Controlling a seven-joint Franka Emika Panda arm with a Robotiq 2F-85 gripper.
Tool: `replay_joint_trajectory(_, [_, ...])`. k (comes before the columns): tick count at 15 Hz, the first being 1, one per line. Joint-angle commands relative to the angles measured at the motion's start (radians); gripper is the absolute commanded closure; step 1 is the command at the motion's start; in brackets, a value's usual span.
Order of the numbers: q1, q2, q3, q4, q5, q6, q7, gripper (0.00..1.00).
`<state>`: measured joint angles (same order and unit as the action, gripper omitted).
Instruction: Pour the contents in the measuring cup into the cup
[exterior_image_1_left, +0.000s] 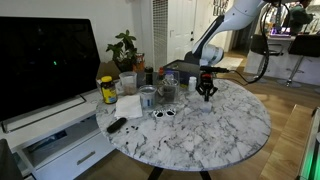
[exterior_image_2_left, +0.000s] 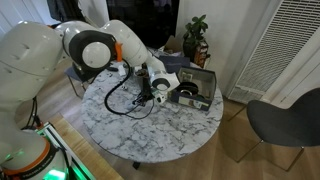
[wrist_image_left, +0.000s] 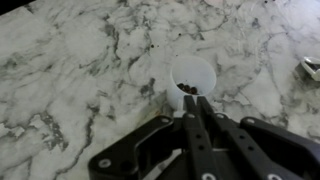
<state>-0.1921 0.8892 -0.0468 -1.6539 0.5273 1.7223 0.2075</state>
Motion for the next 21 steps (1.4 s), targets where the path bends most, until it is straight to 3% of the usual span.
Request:
replay_joint_trajectory(1, [-0.014,0.039,0.002,0.044,-0.001,-0.038,-0.006,0.80])
replay_joint_trajectory(4, [-0.018,0.048,0.002,0.055,-0.001,-0.045,-0.005,0.60])
replay_joint_trajectory(6, [-0.019,0.045,0.001,0.056,0.000,-0.055,-0.005,0.52])
replay_joint_trajectory(11, [-0.015,0.023,-0.003,0.056,-0.003,-0.075,0.004,0.51])
replay_joint_trajectory(13, [-0.013,0.014,-0.010,0.048,0.001,-0.082,0.029,0.40])
replay_joint_trajectory(15, [-0.014,-0.002,-0.019,0.018,0.012,-0.082,0.051,0.17])
replay_joint_trajectory(17, [-0.016,-0.019,-0.029,-0.016,0.018,-0.077,0.066,0.06])
replay_joint_trajectory(21, [-0.015,-0.037,-0.041,-0.083,0.043,-0.055,0.089,0.00])
